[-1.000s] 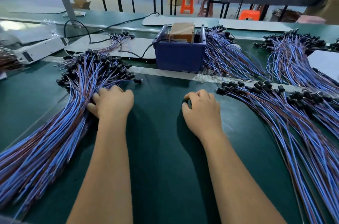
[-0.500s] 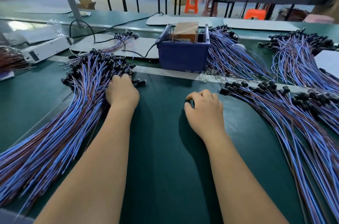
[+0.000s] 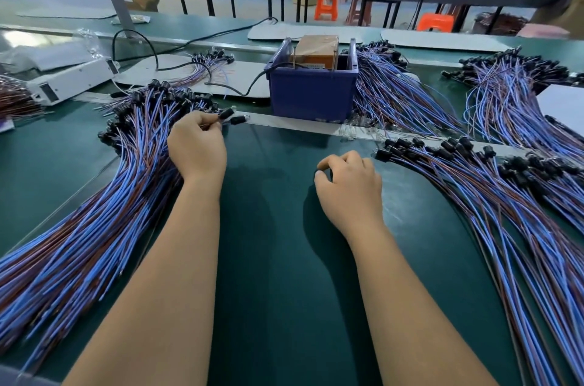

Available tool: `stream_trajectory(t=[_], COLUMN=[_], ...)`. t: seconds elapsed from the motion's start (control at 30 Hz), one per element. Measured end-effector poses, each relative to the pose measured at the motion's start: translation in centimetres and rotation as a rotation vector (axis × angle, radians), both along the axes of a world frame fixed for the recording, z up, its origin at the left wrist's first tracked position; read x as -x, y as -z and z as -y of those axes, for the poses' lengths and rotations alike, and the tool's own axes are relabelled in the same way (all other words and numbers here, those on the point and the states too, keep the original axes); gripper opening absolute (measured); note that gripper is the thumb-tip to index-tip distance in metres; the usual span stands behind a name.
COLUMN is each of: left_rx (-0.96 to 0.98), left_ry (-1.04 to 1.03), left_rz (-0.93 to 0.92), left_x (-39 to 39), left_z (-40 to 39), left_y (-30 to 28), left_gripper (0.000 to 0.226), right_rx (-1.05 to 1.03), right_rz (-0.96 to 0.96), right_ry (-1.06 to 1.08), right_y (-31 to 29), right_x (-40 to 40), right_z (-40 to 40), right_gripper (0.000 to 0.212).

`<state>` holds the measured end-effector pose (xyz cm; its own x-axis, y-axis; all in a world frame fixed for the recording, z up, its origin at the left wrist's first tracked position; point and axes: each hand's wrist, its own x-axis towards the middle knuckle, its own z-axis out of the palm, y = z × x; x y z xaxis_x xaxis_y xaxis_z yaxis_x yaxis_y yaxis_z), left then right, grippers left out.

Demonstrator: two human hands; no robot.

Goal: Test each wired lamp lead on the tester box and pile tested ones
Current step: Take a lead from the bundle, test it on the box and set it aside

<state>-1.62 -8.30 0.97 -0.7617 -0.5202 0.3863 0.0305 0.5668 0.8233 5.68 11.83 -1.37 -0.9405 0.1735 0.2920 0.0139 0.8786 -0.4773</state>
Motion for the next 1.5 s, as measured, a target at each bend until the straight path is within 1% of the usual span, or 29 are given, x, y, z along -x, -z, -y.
stream_trajectory(t=[0.1, 0.17, 0.2, 0.23, 0.27, 0.33, 0.4, 0.43, 0.47, 0.5, 0.53, 0.6, 0.63, 0.73, 0.8, 0.83, 0.87, 0.9, 0.97, 1.0, 1.03, 1.07, 1.13, 1.2, 1.27, 1.3, 1.37, 1.43, 1.5], left_rx=[-0.147, -0.242, -0.284, -0.322, -0.371, -0.5, -0.622, -0.691, -0.761, -0.808, -0.817, -0.739, -0.7, -0.637, -0.587, -0.594, -0.628, -0.669, -0.712, -0.738, -0.773, -0.807, -0.817, -0.767, -0.69, -0.657, -0.649, -0.681, -0.681], left_ry=[0.034, 0.072, 0.107, 0.164, 0.254, 0.519, 0.839, 0.993, 1.134, 1.253, 1.348, 1.472, 1.501, 1.592, 1.685, 1.722, 1.761, 1.804, 1.857, 1.859, 1.839, 1.811, 1.786, 1.768, 1.748, 1.738, 1.736, 1.746, 1.689], left_rz=[-0.075, -0.161, -0.206, -0.242, -0.266, -0.247, -0.148, -0.08, -0.001, 0.084, 0.175, 0.358, 0.438, 0.599, 0.631, 0.621, 0.592, 0.545, 0.416, 0.344, 0.287, 0.255, 0.246, 0.301, 0.454, 0.54, 0.665, 0.717, 0.715], left_x=[-0.1, -0.1, -0.2, -0.4, -0.8, -1.7, -3.0, -3.6, -4.2, -4.7, -5.2, -6.3, -6.6, -7.1, -7.2, -7.2, -7.2, -7.1, -7.1, -7.0, -7.0, -7.0, -7.2, -7.6, -7.9, -7.9, -7.8, -7.6, -7.2], left_z=[-0.8, -1.6, -2.0, -2.6, -3.3, -4.9, -6.7, -7.5, -8.3, -9.0, -9.8, -11.0, -11.4, -11.3, -10.8, -10.5, -10.2, -10.0, -9.6, -9.3, -9.1, -8.9, -8.7, -9.0, -9.4, -9.6, -9.6, -9.5, -9.2], left_y=[-1.2, -2.5, -3.2, -4.0, -4.7, -6.1, -6.9, -6.9, -6.7, -6.2, -5.6, -3.8, -2.9, -1.2, -0.9, -0.8, -0.8, -0.9, -1.0, -1.0, -0.9, -1.0, -1.3, -1.3, -1.5, -1.5, -1.4, -1.2, -1.1], left_gripper=[0.012, 0.009, 0.007, 0.007, 0.008, 0.012, 0.014, 0.015, 0.016, 0.018, 0.021, 0.029, 0.032, 0.031, 0.026, 0.02, 0.012, 0.01, 0.016, 0.017, 0.018, 0.019, 0.026, 0.032, 0.034, 0.037, 0.041, 0.034, 0.033], right_rx=[-0.009, -0.015, 0.015, 0.1, 0.254, 0.74, 1.207, 1.361, 1.465, 1.543, 1.617, 1.766, 1.815, 1.82, 1.73, 1.67, 1.606, 1.529, 1.332, 1.241, 1.182, 1.161, 1.147, 1.155, 1.313, 1.422, 1.547, 1.572, 1.569], right_rz=[0.015, 0.027, 0.017, -0.009, -0.05, -0.101, -0.019, 0.051, 0.11, 0.135, 0.125, 0.087, 0.113, 0.227, 0.232, 0.213, 0.162, 0.078, -0.094, -0.12, -0.09, -0.019, 0.154, 0.268, 0.32, 0.292, 0.132, -0.004, -0.052], right_ry=[-0.003, -0.001, -0.005, -0.014, -0.034, -0.111, -0.226, -0.284, -0.333, -0.367, -0.382, -0.372, -0.345, -0.239, -0.203, -0.178, -0.15, -0.121, -0.084, -0.083, -0.098, -0.133, -0.235, -0.335, -0.368, -0.36, -0.318, -0.273, -0.255], right_y=[-0.1, -0.1, -0.2, -0.3, -0.5, -1.1, -1.8, -2.0, -2.1, -2.2, -2.2, -2.2, -2.4, -2.8, -3.0, -3.0, -2.8, -2.7, -2.4, -2.2, -2.2, -2.2, -2.4, -2.6, -2.9, -2.9, -2.9, -2.9, -2.8], right_x=[0.0, 0.0, -0.1, -0.1, -0.3, -0.4, -0.3, -0.2, -0.2, -0.2, -0.2, -0.2, -0.3, -0.5, -0.4, -0.3, -0.2, -0.1, -0.1, -0.1, -0.2, -0.3, -0.6, -0.9, -1.1, -1.2, -1.1, -1.1, -1.1], right_z=[0.0, 0.0, 0.0, 0.1, 0.2, 0.4, 0.5, 0.6, 0.6, 0.5, 0.2, -0.6, -1.1, -2.6, -2.7, -2.4, -2.2, -2.0, -2.3, -2.4, -2.4, -2.3, -2.1, -2.0, -1.9, -1.9, -1.8, -1.9, -2.3], right_gripper=[0.022, 0.022, 0.021, 0.02, 0.019, 0.02, 0.03, 0.04, 0.049, 0.053, 0.051, 0.046, 0.047, 0.055, 0.051, 0.047, 0.043, 0.039, 0.03, 0.029, 0.031, 0.037, 0.048, 0.045, 0.037, 0.033, 0.023, 0.019, 0.019])
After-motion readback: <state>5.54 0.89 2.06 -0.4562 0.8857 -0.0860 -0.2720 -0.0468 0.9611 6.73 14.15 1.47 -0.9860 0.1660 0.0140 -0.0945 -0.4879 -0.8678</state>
